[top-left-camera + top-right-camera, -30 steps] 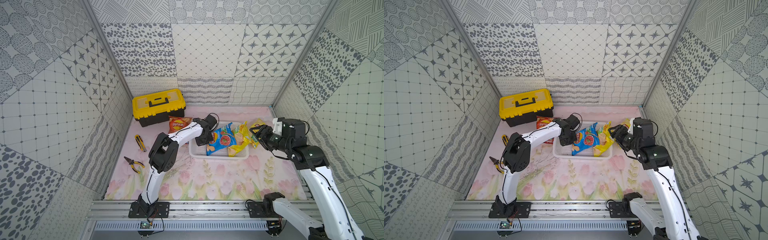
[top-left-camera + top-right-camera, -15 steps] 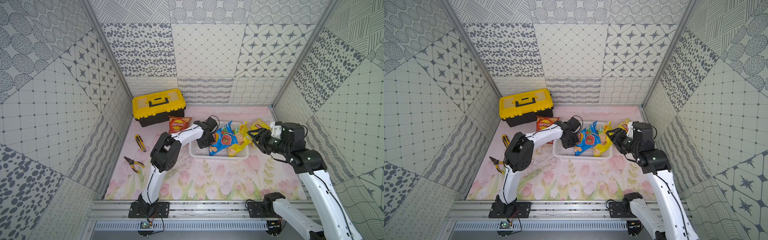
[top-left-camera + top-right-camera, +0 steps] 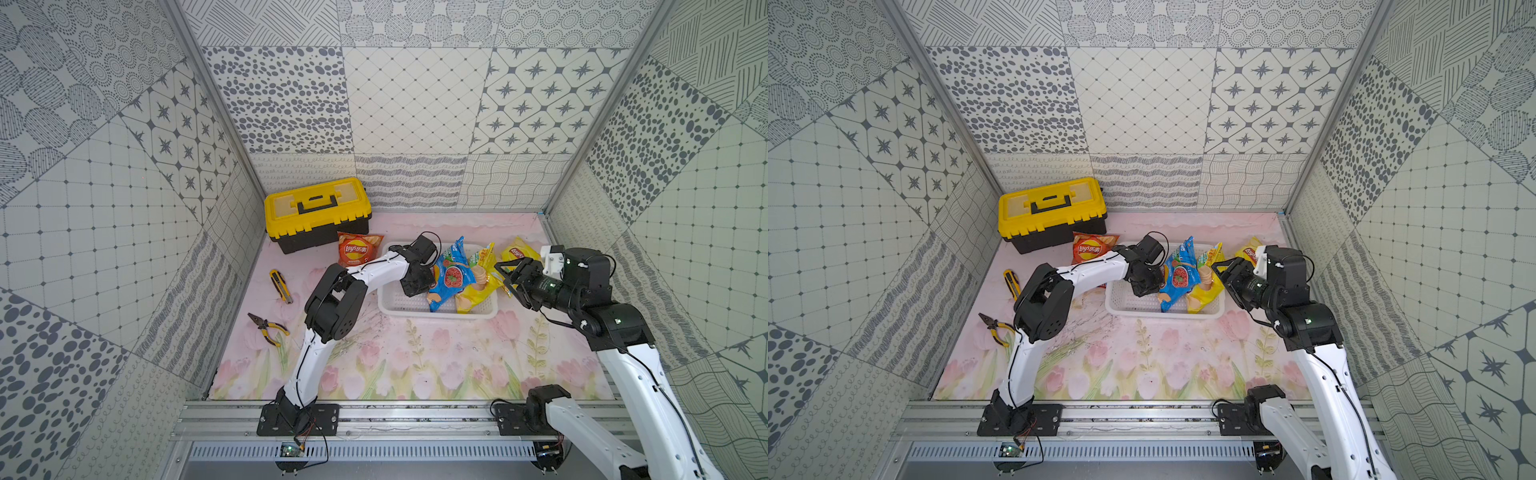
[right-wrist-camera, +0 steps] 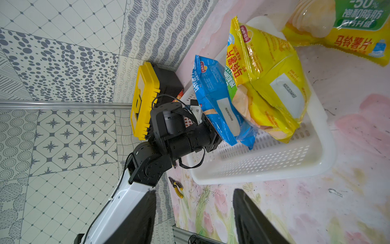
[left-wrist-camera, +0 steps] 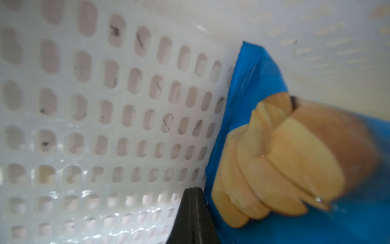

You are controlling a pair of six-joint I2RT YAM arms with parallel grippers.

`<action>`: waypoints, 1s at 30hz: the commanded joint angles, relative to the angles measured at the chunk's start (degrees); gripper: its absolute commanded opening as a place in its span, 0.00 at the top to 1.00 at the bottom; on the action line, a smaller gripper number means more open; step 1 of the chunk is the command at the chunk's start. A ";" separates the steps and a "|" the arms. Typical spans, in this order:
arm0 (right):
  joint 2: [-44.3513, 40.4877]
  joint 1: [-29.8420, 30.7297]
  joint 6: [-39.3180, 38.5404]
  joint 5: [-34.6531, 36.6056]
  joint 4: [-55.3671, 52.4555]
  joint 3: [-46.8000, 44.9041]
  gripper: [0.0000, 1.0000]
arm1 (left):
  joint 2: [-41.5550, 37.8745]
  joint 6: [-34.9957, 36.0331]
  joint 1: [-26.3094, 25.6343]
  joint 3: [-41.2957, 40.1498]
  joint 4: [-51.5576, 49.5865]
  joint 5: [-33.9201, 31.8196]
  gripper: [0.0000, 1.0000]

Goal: Put the potato chips into the basket
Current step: Place the potato chip in the basket.

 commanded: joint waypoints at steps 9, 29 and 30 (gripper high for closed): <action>-0.62 -0.42 -0.13 -0.28 2.20 -0.47 0.38 | 2.38 2.87 -0.50 2.71 4.84 4.71 1.00; 1.91 -1.58 -2.16 -1.09 3.27 1.96 0.35 | -5.08 2.77 1.62 -2.56 2.90 0.37 0.92; 2.09 -1.83 -2.34 -1.09 3.27 2.29 0.34 | -5.19 2.78 1.66 -2.57 2.46 0.23 0.92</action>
